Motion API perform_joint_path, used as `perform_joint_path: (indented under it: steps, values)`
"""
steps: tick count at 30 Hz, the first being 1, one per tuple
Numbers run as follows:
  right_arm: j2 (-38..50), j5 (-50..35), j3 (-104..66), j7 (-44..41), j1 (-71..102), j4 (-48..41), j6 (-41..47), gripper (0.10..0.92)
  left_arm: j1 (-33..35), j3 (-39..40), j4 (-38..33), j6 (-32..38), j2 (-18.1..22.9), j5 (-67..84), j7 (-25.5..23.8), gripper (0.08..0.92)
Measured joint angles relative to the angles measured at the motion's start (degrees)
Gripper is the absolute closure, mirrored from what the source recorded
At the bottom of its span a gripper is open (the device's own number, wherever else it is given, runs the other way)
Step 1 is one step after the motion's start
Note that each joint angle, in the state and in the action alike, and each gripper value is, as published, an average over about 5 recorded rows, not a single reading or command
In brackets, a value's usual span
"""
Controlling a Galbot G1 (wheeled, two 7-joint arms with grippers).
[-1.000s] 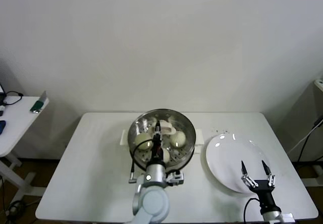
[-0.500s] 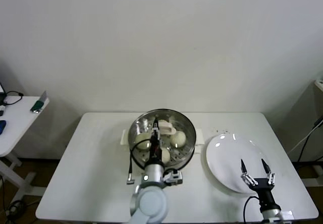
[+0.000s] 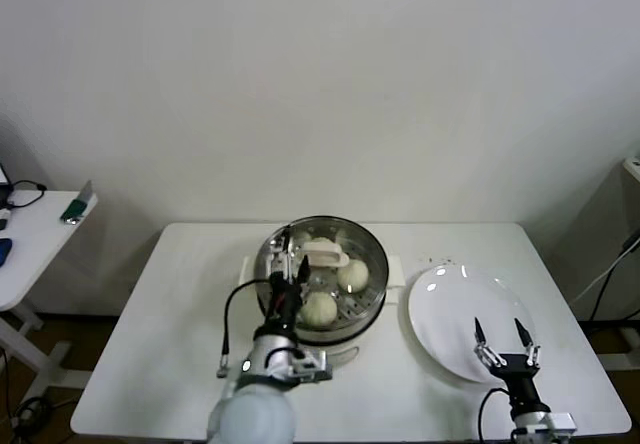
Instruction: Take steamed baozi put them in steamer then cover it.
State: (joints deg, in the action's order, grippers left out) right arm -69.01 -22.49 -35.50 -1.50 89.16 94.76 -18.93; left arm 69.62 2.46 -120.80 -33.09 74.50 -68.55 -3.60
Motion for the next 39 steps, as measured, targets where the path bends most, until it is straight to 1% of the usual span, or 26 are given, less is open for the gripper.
perform_joint_path:
  steps: [6, 11, 16, 21, 26, 29, 34, 39]
  values:
    - [-0.5, 0.7, 0.0, 0.6, -0.6, 0.2, 0.4, 0.203, 5.2, -5.6, -2.8, 6.2, -0.9, 14.7, 5.3, 0.177]
    - [-0.8, 1.1, 0.2, 0.9, -0.8, 0.3, 0.2, 0.203, 9.5, -14.7, -3.2, 11.8, -1.2, 30.9, 8.1, 0.177]
    - [-0.9, 1.4, 0.5, 1.0, -0.9, 0.0, -0.3, 0.203, 13.3, -24.7, -0.1, 20.1, -2.7, 47.8, 9.7, 0.177]
    - [-1.1, 1.6, 0.8, 1.1, -1.1, -0.6, -1.0, 0.203, 15.7, -30.8, 6.0, 29.7, -4.0, 61.1, 10.3, 0.177]
    - [-1.5, 1.9, 1.2, 1.0, -1.1, -1.4, -1.8, 0.203, 16.5, -33.4, 13.3, 38.7, -4.1, 69.6, 10.1, 0.177]
    - [-1.7, 2.2, 1.4, 0.8, -1.0, -1.5, -1.9, 0.203, 16.8, -34.1, 16.8, 42.8, -3.9, 73.1, 9.8, 0.177]
    - [-1.7, 2.4, 1.5, 0.6, -0.9, -1.9, -1.8, 0.203, 17.0, -34.6, 20.2, 47.3, -3.4, 77.2, 9.3, 0.177]
    - [-1.6, 2.4, 1.5, 0.4, -0.9, -2.0, -1.9, 0.203, 17.2, -34.6, 22.3, 50.4, -3.1, 79.7, 8.8, 0.177]
